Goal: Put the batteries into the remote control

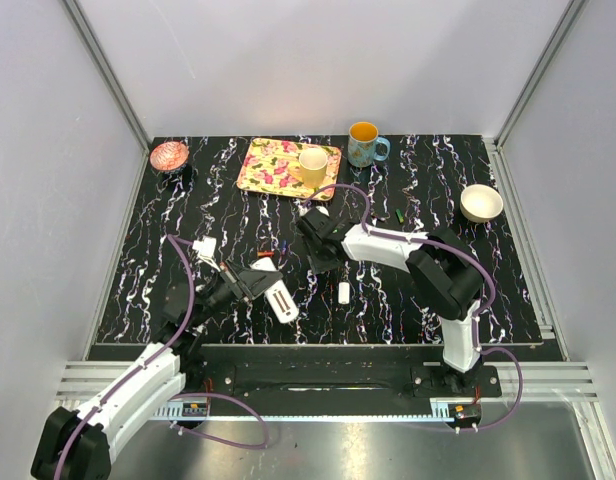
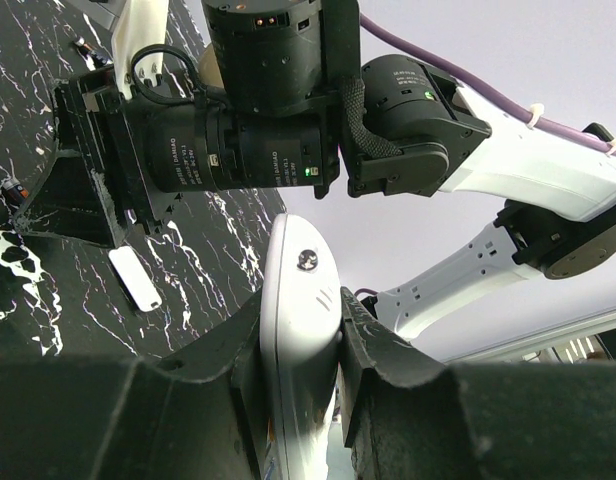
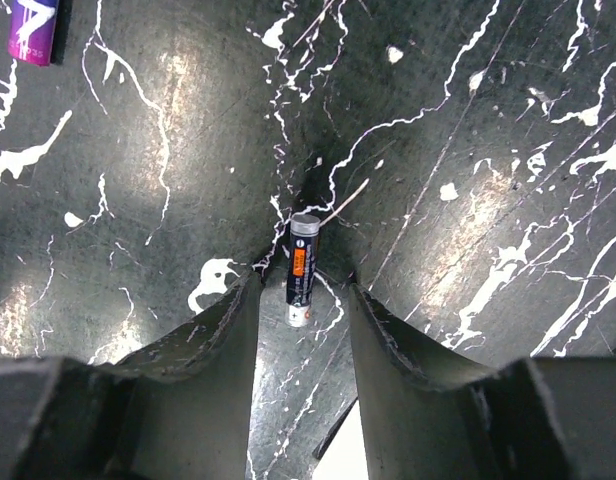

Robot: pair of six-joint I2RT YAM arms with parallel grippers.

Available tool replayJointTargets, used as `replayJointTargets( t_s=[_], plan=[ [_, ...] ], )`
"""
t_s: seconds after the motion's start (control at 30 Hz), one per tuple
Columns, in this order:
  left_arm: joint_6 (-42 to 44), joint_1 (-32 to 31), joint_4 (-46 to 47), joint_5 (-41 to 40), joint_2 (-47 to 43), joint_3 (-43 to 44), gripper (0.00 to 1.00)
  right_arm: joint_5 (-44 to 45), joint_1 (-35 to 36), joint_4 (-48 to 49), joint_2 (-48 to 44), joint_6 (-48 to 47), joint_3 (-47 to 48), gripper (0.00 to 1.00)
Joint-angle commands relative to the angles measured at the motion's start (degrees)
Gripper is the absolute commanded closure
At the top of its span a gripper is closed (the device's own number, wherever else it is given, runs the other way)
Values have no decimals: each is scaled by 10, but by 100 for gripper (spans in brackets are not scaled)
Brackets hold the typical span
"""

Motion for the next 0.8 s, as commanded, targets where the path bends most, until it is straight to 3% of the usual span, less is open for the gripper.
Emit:
replayJointTargets(
  t_s=[0.0,0.2,0.33,0.43,0.57,0.77],
  plan=[
    [4,0,41,-5,-8,0,100,19,14,-30,-17,2,15,51],
    [2,-1,44,-5,-6,-2,100,25,16,-31,-30,8,19,38],
    [2,-1,44,-5,-7,-3,100,27,15,-32,-33,9,21,37],
    [0,-1,45,-5,-8,-3,100,24,15,-31,-35,12,22,42],
    [0,-1,45,-6,-9,-5,100,14,15,-30,-33,12,28,56],
    [0,-1,44,-6,-9,-5,100,6,15,-27,-26,10,37,61]
  ],
)
